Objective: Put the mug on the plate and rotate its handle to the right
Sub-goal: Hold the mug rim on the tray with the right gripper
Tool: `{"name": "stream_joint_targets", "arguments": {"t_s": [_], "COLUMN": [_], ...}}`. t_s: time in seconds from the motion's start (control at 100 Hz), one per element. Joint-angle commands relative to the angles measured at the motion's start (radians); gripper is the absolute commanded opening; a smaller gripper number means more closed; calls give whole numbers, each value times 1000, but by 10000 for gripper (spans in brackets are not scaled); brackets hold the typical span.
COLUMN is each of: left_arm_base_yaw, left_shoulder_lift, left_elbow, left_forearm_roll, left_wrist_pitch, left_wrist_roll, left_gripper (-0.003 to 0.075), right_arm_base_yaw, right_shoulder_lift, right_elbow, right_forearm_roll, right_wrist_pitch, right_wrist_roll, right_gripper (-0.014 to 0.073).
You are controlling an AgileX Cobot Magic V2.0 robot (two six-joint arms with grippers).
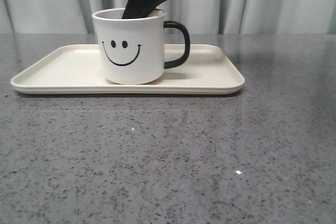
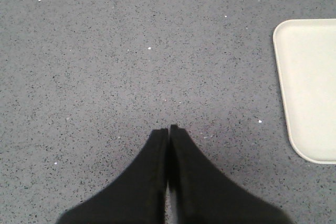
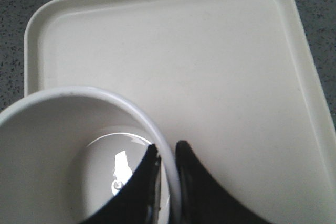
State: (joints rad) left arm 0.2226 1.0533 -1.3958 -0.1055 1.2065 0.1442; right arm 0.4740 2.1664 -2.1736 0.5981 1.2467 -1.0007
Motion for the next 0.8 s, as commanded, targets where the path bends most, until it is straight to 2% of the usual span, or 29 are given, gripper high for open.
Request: {"name": "stream_joint_targets", "arguments": {"t_s": [0.0,0.41,0.63,0.79], "left_arm_base_yaw": [4,4,4,4], "left_shoulder_lift": [-14,-14,-14,-14], "left_elbow": [-26,-26,-26,-26], "left_forearm_roll": [-15,-15,-16,-17], "left_wrist_pitch": [-63,-63,-63,-63], "left_wrist_roll": [-2,-2,-2,-2], "left_gripper": [-20,-20,-20,-20], "right_arm_base_yaw": [0,0,0,0], "right_shoulder_lift": [-61,-61,-61,-61], "right_elbow": [-27,-27,-27,-27], "right_forearm_roll": [30,26,26,26], "right_wrist_pitch": [89,89,89,89], "right_wrist_roll": [-8,-7,2,5], "right_gripper": [-65,-62,72,100]}}
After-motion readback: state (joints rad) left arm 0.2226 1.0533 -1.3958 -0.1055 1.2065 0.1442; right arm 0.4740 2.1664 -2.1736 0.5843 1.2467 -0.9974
